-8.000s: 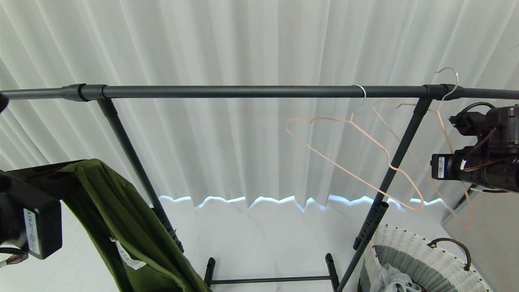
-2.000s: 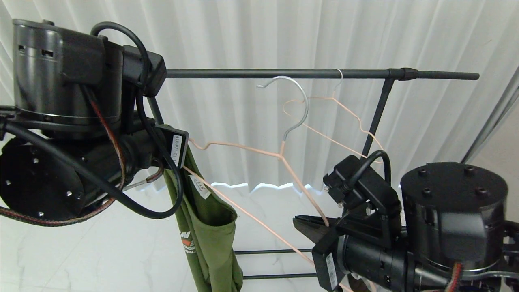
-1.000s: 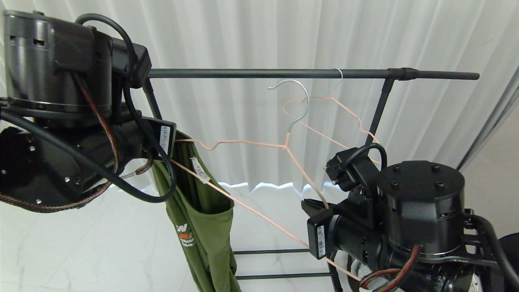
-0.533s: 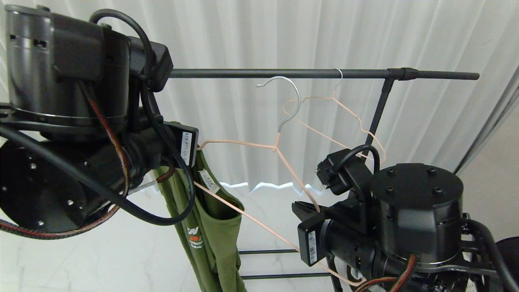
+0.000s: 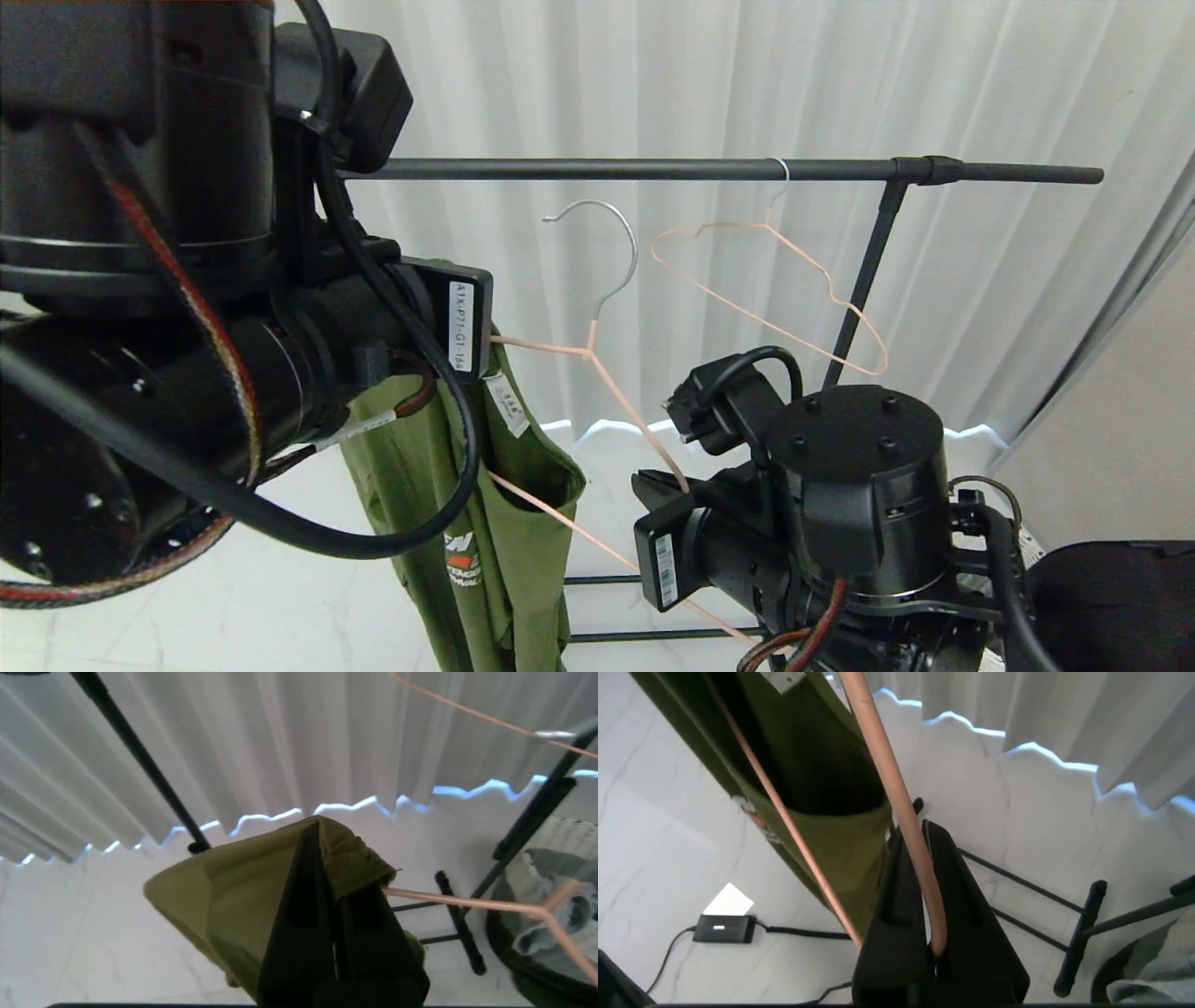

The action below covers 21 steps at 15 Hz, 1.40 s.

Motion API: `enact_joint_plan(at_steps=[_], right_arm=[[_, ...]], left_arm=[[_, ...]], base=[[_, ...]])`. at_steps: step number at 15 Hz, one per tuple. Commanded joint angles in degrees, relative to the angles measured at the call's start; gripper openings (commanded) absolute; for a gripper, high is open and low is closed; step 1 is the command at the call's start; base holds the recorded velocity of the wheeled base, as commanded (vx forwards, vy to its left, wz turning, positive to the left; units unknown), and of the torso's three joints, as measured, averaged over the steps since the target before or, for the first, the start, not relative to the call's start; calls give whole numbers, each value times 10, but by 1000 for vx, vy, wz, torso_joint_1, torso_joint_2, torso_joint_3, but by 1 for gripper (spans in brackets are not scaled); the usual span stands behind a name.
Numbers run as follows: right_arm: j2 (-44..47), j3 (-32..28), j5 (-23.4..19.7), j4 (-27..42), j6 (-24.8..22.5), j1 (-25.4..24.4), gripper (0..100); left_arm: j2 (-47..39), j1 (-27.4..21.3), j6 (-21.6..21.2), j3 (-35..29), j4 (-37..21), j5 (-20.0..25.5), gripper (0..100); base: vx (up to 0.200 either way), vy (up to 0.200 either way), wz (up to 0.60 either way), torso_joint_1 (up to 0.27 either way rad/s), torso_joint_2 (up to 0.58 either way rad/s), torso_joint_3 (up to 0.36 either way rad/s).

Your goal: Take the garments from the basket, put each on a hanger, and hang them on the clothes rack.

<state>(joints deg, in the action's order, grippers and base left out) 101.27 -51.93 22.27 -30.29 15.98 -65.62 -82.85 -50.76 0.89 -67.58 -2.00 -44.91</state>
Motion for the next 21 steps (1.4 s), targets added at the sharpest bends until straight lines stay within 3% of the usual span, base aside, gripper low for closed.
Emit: enact_joint_plan(at_steps=[1,6,20,21], right_arm=[[17,-16,0,0,0,-1,0],[31,-26,0,-16,1,-11,0],[-1,-37,7,-61,-4,-8,0],[-1,-37,7,-67,-5,-8,0]], left_arm=[[3,-15,0,-2,0,1,0],[1,-67,26,-3,0,1,0],[25,-67,25,54,1,27,0],[26,-67,24,54,1,27,100]], base=[[0,0,0,0,0,0],[0,0,0,0,0,0],[0,0,0,0,0,0],[0,0,0,0,0,0]])
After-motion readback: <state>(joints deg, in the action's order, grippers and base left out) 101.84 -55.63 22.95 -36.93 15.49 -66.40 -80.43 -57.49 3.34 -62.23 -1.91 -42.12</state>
